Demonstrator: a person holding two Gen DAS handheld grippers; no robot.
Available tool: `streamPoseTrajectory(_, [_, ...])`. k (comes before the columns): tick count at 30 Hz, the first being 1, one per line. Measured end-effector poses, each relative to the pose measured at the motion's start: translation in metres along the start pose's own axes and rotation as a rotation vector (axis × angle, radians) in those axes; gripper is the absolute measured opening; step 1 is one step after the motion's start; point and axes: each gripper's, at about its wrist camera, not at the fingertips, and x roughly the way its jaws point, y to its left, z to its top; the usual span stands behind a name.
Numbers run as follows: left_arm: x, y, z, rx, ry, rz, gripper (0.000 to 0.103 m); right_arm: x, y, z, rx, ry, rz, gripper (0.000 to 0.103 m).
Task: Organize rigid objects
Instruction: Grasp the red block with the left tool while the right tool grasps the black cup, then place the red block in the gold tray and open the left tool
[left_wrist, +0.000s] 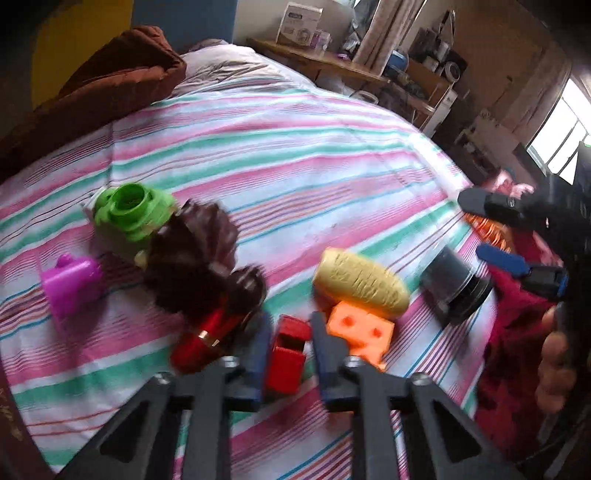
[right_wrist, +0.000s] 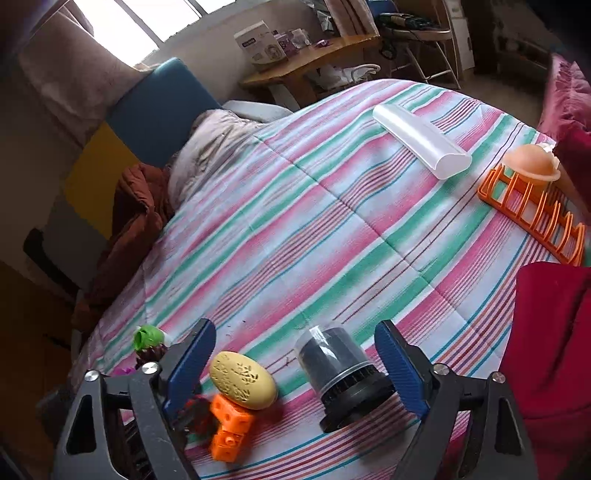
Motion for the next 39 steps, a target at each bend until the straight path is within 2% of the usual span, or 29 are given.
streamPoseTrajectory(2, [-0.006, 0.005, -0.010, 0.001, -0.002, -0.023, 0.014, 0.004, -0.002, 0.000, 0.011, 0.024, 0.004, 0.076])
streamPoseTrajectory(5, [-0.018, 0.008, -0.027, 0.017, -0.005, -0.030, 0.014, 0.011, -0.007, 0.001, 0.034, 0.060, 0.006, 0.070])
streamPoseTrajectory(9, [-0.036, 0.012, -0.050, 0.032, -0.005, -0.008, 0.014, 0.020, -0.005, -0.002, 0.022, 0.105, -0.004, 0.070])
streamPoseTrajectory(15, [-0.046, 0.016, -0.080, 0.051, 0.001, 0.001, 0.014, 0.036, 0.002, -0.009, -0.041, 0.188, -0.090, 0.070])
streamPoseTrajectory(17, [-0.047, 0.013, -0.083, 0.078, -0.019, 0.016, 0.014, 0.042, 0.004, -0.012, -0.061, 0.215, -0.119, 0.070])
streamPoseTrajectory(22, [-0.044, 0.015, -0.080, 0.043, -0.031, 0.009, 0.014, 0.053, 0.012, -0.019, -0.135, 0.264, -0.186, 0.069])
streamPoseTrajectory(24, [-0.043, 0.021, -0.080, 0.009, -0.029, -0.020, 0.015, 0.056, 0.017, -0.022, -0.176, 0.270, -0.232, 0.062])
streamPoseTrajectory(27, [-0.046, 0.031, -0.078, -0.071, -0.012, -0.059, 0.014, 0.059, 0.024, -0.027, -0.239, 0.262, -0.309, 0.045])
streamPoseTrajectory(28, [-0.048, 0.031, -0.078, -0.085, -0.012, -0.058, 0.014, 0.058, 0.025, -0.027, -0.248, 0.255, -0.322, 0.044])
streamPoseTrajectory(34, [-0.099, 0.030, -0.089, -0.075, -0.125, -0.107, 0.014, 0.060, 0.027, -0.029, -0.276, 0.253, -0.336, 0.045])
streamPoseTrajectory(36, [-0.119, 0.032, -0.092, -0.079, -0.163, -0.098, 0.014, 0.061, 0.027, -0.030, -0.281, 0.255, -0.339, 0.045])
streamPoseTrajectory(39, [-0.153, 0.044, -0.100, -0.109, -0.221, -0.040, 0.014, 0.061, 0.027, -0.031, -0.286, 0.257, -0.340, 0.046])
